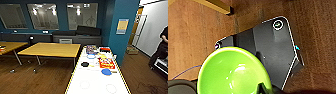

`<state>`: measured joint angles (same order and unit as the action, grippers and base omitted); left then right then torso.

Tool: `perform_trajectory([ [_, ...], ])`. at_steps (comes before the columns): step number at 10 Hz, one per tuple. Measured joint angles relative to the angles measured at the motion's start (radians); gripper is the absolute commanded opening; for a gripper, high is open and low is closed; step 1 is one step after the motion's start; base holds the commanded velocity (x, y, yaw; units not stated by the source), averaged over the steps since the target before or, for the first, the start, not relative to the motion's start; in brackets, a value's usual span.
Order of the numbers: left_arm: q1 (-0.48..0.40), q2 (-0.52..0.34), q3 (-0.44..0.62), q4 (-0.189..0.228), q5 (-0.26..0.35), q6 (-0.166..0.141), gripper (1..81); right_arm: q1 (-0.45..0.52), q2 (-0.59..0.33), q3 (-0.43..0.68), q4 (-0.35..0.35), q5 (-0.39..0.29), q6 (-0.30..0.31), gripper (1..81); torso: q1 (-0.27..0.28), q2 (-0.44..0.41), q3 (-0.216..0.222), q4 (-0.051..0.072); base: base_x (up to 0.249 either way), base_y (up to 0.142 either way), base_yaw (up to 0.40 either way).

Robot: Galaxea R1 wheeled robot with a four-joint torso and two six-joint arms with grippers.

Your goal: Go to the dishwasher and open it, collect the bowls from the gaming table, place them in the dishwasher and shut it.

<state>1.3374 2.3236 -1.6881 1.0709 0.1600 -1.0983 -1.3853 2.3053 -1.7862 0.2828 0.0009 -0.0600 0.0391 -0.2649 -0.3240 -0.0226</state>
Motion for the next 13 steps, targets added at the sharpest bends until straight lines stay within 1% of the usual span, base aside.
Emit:
perform_trajectory([
  [2,0.005,0.033,-0.078,0.000,-0.010,-0.001,1.0,-0.003,0.007,-0.017,0.000,-0.001,0.000,1.0,0.000,-0.001,0.002,0.000,0.000,0.000,0.000],
  [3,0.012,0.062,-0.121,0.000,-0.027,-0.001,1.0,-0.003,0.016,-0.024,0.000,0.000,0.000,1.0,0.000,-0.001,0.002,0.000,0.000,0.000,0.000],
  [5,0.035,0.110,-0.219,-0.002,-0.093,-0.004,1.0,-0.014,0.023,-0.024,0.000,-0.001,-0.001,1.0,-0.001,-0.001,0.002,0.000,0.000,0.000,0.000],
  [6,0.039,0.127,-0.260,-0.002,-0.120,-0.010,1.0,-0.017,0.022,-0.024,0.000,-0.001,-0.001,1.0,-0.001,-0.001,0.002,0.000,0.000,0.000,0.000],
  [7,0.050,0.150,-0.287,-0.008,-0.142,-0.024,1.0,-0.016,0.026,-0.026,0.000,0.000,-0.001,1.0,-0.001,-0.001,0.002,0.000,0.000,0.000,0.000],
  [8,0.072,0.179,-0.314,-0.025,-0.154,-0.027,1.0,-0.016,0.038,-0.034,0.000,0.000,-0.001,1.0,-0.001,-0.001,0.002,0.000,0.000,0.000,0.000],
  [9,0.101,0.198,-0.337,-0.086,-0.137,-0.025,1.0,-0.016,0.047,-0.036,0.000,-0.001,-0.001,1.0,-0.001,-0.001,0.002,0.000,0.000,0.000,0.000],
  [10,0.127,0.214,-0.359,-0.166,-0.110,0.014,1.0,-0.014,0.049,-0.038,0.000,-0.001,-0.001,1.0,-0.001,-0.001,0.002,0.000,0.000,0.000,0.000],
  [11,0.135,0.235,-0.384,-0.263,-0.076,0.107,1.0,-0.014,0.049,-0.043,0.000,0.000,0.000,1.0,-0.001,-0.001,0.002,0.000,0.000,0.000,0.000],
  [12,0.134,0.256,-0.404,-0.374,-0.057,0.218,1.0,-0.014,0.050,-0.046,0.000,-0.001,0.000,1.0,-0.001,-0.001,0.002,0.000,0.000,0.000,0.000],
  [13,0.134,0.272,-0.422,-0.494,-0.050,0.321,1.0,-0.014,0.055,-0.056,0.000,0.000,0.000,1.0,-0.001,-0.001,0.002,0.000,0.000,0.000,0.000],
])
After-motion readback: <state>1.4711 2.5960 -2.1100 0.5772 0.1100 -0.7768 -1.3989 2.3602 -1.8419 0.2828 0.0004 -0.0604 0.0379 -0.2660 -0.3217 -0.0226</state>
